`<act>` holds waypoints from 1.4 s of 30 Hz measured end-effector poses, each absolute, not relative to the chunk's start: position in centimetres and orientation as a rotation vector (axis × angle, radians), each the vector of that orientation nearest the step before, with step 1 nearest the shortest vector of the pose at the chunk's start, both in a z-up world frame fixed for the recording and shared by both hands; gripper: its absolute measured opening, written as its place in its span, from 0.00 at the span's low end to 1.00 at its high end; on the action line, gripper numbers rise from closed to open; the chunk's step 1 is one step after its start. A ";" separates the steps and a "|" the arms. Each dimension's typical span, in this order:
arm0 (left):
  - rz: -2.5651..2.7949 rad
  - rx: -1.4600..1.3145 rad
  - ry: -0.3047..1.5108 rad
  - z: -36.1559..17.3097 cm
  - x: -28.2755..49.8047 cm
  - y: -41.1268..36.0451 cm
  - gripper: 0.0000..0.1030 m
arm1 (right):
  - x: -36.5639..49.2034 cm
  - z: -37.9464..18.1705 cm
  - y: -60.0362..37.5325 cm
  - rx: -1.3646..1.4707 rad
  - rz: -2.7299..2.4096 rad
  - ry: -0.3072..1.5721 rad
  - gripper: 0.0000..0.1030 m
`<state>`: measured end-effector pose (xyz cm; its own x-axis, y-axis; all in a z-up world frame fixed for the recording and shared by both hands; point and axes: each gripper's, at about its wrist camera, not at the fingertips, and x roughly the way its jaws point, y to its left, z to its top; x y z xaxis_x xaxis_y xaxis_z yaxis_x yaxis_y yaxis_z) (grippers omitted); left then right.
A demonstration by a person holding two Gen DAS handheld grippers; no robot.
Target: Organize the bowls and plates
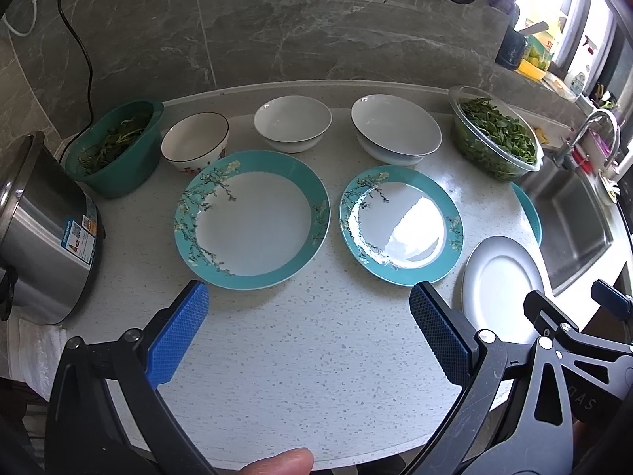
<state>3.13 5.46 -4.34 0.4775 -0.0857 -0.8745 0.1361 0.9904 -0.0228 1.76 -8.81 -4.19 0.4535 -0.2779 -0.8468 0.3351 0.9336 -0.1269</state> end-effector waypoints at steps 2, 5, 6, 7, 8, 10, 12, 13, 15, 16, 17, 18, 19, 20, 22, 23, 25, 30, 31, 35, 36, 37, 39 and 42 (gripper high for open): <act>-0.134 0.052 1.066 -4.3 3.1 5.6 1.00 | 1.7 -4.2 -8.6 0.062 -0.380 1.031 1.00; -0.146 0.052 1.064 -4.4 3.1 5.8 1.00 | 1.7 -4.1 -8.5 0.064 -0.381 1.028 1.00; -0.151 0.051 1.065 -4.4 3.1 5.8 1.00 | 1.7 -4.1 -8.4 0.067 -0.381 1.026 1.00; -0.157 0.049 1.063 -4.5 3.0 5.7 1.00 | 1.7 -4.1 -8.4 0.066 -0.380 1.025 1.00; -0.163 0.045 1.062 -4.6 3.0 5.7 1.00 | 1.7 -4.1 -8.4 0.067 -0.379 1.024 1.00; -0.185 0.023 1.063 -5.0 3.0 5.5 1.00 | 1.5 -4.1 -8.5 0.074 -0.367 1.018 0.97; -0.240 -0.020 1.086 -5.9 2.7 5.2 1.00 | 0.9 -3.9 -8.9 0.096 -0.313 0.984 0.81; -0.269 -0.037 1.100 -6.5 2.6 5.0 1.00 | 0.3 -3.7 -9.5 0.117 -0.258 0.948 0.77; -0.295 -0.032 1.115 -8.0 1.9 4.1 0.98 | -0.2 -3.8 -10.5 0.132 -0.208 0.914 0.77; -0.312 -0.027 1.114 -8.7 1.5 3.6 0.98 | -0.7 -4.2 -11.5 0.135 -0.178 0.896 0.78; -0.344 -0.035 1.108 -9.6 0.9 3.1 0.98 | -1.2 -4.8 -12.6 0.139 -0.150 0.886 0.79; -0.369 -0.054 1.108 -10.4 0.4 2.6 0.98 | -1.7 -5.8 -14.0 0.149 -0.127 0.899 0.79; -0.404 -0.070 1.105 -11.2 0.0 1.9 0.98 | -2.2 -6.7 -15.1 0.160 -0.119 0.911 0.79; -0.435 -0.072 1.100 -11.8 -0.2 1.2 0.98 | -3.0 -7.8 -16.7 0.175 -0.114 0.920 0.79; -0.483 -0.069 1.088 -13.1 -0.7 -0.6 0.99 | -4.5 -10.2 -20.1 0.213 -0.101 0.925 0.79; -0.484 -0.072 1.099 -13.7 -0.7 -1.6 0.99 | -5.3 -11.6 -22.3 0.251 -0.088 0.927 0.79; -0.449 -0.072 1.137 -14.6 -0.5 -3.2 0.98 | -6.6 -14.2 -26.5 0.375 -0.029 0.944 0.79; -0.390 -0.241 1.271 -17.2 1.8 -6.1 0.98 | -5.6 -17.7 -32.5 0.494 0.164 1.024 0.63; -0.392 -0.246 1.283 -17.7 2.1 -6.6 0.98 | -4.9 -18.5 -33.5 0.522 0.205 1.055 0.55; -0.402 -0.239 1.288 -18.9 2.2 -8.5 0.92 | -3.2 -20.4 -35.7 0.540 0.276 1.124 0.45; -0.414 -0.246 1.291 -19.2 2.2 -8.8 0.80 | -3.0 -20.7 -36.0 0.543 0.289 1.127 0.45; -0.424 -0.253 1.297 -19.4 2.3 -9.0 0.69 | -2.8 -21.0 -36.5 0.562 0.320 1.126 0.43; -0.420 -0.249 1.311 -19.7 2.5 -9.4 0.54 | -2.6 -21.6 -37.3 0.581 0.346 1.136 0.41; -0.423 -0.240 1.338 -20.6 2.9 -9.9 0.30 | -2.3 -22.4 -37.7 0.575 0.380 1.161 0.38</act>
